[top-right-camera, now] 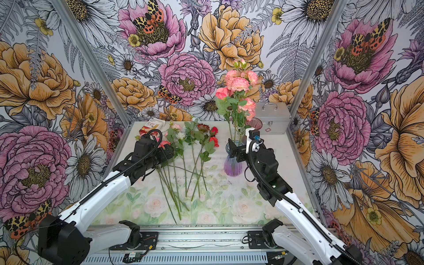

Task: Place the pink flowers into the vase
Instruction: Pick up the flower at the center of the board.

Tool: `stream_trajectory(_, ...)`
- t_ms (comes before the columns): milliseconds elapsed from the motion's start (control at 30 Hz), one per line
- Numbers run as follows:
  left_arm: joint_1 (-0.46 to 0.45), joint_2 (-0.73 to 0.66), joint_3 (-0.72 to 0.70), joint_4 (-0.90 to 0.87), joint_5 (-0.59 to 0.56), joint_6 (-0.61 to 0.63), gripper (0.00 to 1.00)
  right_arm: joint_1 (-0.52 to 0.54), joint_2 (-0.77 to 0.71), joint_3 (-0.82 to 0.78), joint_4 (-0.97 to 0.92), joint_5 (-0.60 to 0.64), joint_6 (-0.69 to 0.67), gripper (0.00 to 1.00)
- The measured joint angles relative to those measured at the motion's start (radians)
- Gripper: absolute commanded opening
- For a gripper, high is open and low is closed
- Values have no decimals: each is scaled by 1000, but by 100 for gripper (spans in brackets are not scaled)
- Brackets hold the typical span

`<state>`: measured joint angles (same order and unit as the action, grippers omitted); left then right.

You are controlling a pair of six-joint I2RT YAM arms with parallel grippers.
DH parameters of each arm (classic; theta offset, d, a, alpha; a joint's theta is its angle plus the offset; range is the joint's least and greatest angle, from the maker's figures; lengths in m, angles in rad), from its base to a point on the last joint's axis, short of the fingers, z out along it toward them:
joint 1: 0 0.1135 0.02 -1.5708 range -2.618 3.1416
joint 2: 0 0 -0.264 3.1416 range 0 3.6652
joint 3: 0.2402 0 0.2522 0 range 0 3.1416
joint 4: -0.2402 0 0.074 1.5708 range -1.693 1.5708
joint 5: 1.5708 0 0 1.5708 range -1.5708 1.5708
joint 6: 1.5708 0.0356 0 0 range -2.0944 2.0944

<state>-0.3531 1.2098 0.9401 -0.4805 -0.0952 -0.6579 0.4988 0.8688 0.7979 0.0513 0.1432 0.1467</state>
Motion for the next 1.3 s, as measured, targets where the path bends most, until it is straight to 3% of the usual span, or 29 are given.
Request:
stream_trajectory(200,64,48,10,-111,26,-18,98,74,28,153,-79,-19,-63,99)
stream_trajectory(433,221,26,-68,-160,92,-20,97,154,213,348,-145,-145,-112,99)
stream_trajectory(600,272,64,-109,-203,139,3,93,186,334,393,-180,-210,-119,99)
stream_trajectory(667,273,96,-108,-204,150,6,90,193,362,399,-188,-225,-119,99)
stream_trajectory(800,243,178,-81,-212,129,10,73,197,375,399,-205,-239,-119,99)
stream_trajectory(1000,232,270,-56,-195,82,-11,64,196,339,399,-209,-238,-119,99)
stream_trajectory(1300,156,236,-158,-139,64,-28,52,195,294,389,-205,-235,-127,99)
